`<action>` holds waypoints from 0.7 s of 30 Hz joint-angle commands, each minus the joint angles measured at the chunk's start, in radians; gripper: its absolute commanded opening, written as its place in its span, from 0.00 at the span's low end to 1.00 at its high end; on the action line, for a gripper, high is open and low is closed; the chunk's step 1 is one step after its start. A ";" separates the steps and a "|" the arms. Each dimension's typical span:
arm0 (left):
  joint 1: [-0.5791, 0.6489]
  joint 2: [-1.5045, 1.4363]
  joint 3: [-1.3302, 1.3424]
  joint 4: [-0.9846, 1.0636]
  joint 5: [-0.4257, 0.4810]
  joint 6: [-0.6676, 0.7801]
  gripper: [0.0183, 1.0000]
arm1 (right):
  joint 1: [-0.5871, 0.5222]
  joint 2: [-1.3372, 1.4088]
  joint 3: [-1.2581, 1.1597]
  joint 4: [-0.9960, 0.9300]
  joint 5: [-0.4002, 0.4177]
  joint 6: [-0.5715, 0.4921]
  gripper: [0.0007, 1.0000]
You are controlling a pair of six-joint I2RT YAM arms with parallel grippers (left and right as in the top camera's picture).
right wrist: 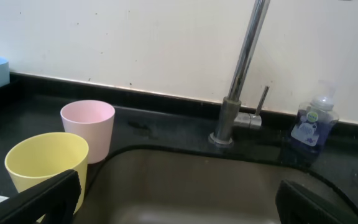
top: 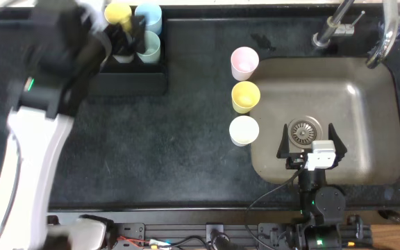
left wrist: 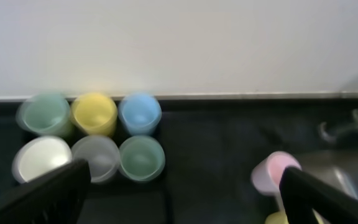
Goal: Store Cups
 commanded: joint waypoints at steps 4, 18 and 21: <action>-0.181 0.425 0.518 -0.273 -0.058 -0.188 1.00 | -0.006 -0.010 -0.013 0.006 0.004 -0.003 1.00; -0.365 0.824 0.781 -0.453 0.030 -0.404 1.00 | -0.006 -0.010 -0.013 0.006 0.004 -0.002 1.00; -0.380 0.856 0.781 -0.449 -0.005 -0.415 1.00 | -0.006 -0.010 -0.013 0.006 0.004 -0.003 1.00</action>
